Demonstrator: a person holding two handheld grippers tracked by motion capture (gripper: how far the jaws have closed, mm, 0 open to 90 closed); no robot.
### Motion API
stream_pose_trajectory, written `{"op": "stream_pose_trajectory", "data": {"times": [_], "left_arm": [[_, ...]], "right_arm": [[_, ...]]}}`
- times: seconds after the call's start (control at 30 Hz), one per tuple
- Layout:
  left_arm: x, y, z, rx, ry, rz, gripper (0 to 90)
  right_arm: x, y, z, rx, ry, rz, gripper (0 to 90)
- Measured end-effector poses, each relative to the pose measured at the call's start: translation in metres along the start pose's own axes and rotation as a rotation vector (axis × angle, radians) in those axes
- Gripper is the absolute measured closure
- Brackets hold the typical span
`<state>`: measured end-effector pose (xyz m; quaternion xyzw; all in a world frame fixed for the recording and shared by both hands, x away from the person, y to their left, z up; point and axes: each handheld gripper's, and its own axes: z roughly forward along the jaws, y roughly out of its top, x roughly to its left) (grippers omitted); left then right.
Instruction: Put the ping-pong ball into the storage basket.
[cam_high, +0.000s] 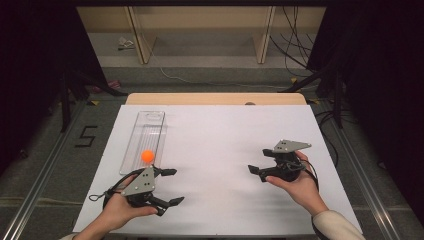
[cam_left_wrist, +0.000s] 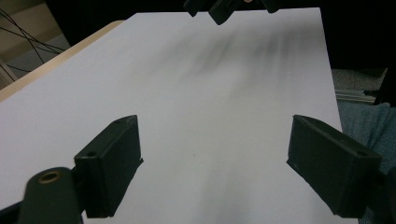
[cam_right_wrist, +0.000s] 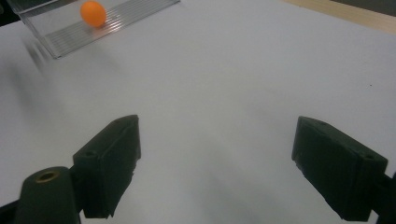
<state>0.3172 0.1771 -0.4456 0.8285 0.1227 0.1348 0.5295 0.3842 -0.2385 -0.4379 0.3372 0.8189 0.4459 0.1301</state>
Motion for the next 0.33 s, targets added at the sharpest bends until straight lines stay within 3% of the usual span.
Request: {"op": "stream_pose_trajectory", "data": {"times": [0.33], "left_arm": [[0.0003,0.0002,0.0001,-0.002,0.0,-0.001,16.8]], "right_arm": [[0.0019,0.0006,-0.0009,-0.012,0.008,0.0,16.4]]}}
